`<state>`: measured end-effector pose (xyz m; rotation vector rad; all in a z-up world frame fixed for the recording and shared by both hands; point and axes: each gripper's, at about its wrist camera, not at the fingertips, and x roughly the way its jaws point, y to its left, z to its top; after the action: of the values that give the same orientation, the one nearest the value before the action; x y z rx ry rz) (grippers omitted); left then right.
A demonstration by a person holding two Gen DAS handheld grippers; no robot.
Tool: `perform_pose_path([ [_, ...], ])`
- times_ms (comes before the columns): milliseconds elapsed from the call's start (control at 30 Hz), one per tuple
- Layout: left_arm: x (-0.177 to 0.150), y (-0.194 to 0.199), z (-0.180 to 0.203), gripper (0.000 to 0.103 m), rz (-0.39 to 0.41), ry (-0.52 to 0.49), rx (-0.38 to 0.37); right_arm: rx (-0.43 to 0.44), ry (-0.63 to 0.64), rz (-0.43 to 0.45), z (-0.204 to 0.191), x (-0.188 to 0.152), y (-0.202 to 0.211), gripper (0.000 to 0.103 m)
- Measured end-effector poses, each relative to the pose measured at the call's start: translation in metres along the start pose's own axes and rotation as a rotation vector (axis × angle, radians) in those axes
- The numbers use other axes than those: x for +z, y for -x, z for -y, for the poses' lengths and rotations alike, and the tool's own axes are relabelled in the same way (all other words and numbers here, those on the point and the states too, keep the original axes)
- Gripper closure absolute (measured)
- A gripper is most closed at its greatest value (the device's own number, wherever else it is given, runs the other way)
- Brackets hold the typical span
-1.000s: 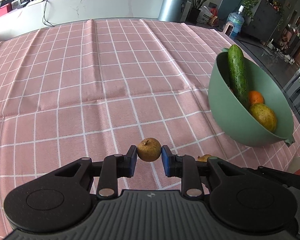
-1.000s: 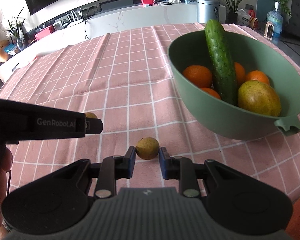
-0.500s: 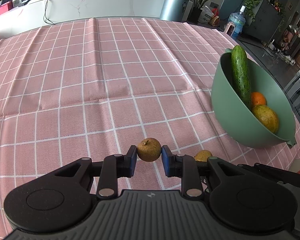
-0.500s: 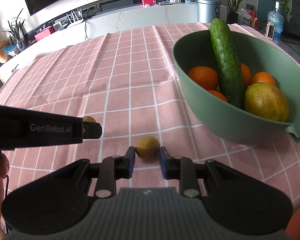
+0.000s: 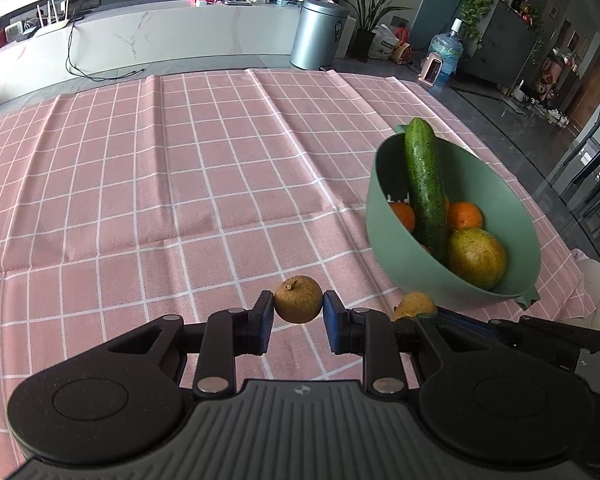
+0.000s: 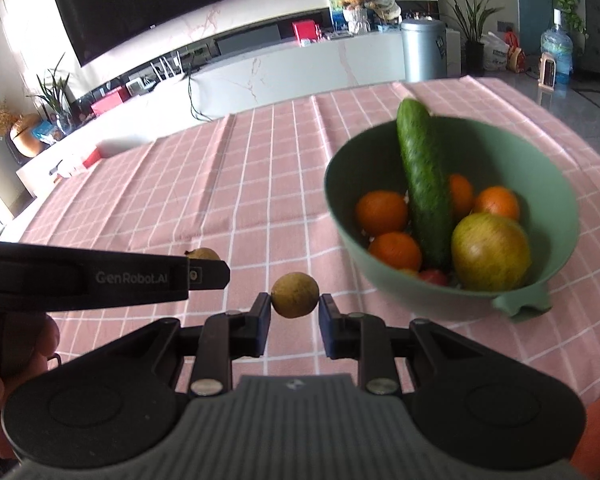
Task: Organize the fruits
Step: 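Lower both small brown fruits into the colander and open both tools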
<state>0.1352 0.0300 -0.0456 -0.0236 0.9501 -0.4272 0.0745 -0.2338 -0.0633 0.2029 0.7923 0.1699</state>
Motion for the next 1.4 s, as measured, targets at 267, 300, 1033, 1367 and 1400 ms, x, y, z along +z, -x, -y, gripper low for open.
perform_pose_path([
  [267, 0.015, 0.003, 0.047, 0.074, 0.008, -0.065, -0.075, 0.027, 0.026, 0.023, 0.044, 0.010, 0.039, 0.081],
  [300, 0.018, 0.002, 0.055, 0.074, 0.007, -0.081, -0.084, 0.028, 0.028, 0.023, 0.051, 0.011, 0.042, 0.081],
  [1033, 0.048, -0.070, 0.128, 0.074, -0.150, -0.288, -0.047, -0.047, 0.247, -0.067, 0.132, 0.063, 0.008, 0.081],
  [1367, 0.045, -0.089, 0.125, 0.073, -0.192, -0.273, -0.076, -0.038, 0.254, -0.130, 0.146, 0.070, -0.017, 0.081],
  [1400, 0.045, -0.089, 0.125, 0.073, -0.191, -0.275, -0.077, -0.038, 0.258, -0.135, 0.145, 0.070, -0.018, 0.081],
])
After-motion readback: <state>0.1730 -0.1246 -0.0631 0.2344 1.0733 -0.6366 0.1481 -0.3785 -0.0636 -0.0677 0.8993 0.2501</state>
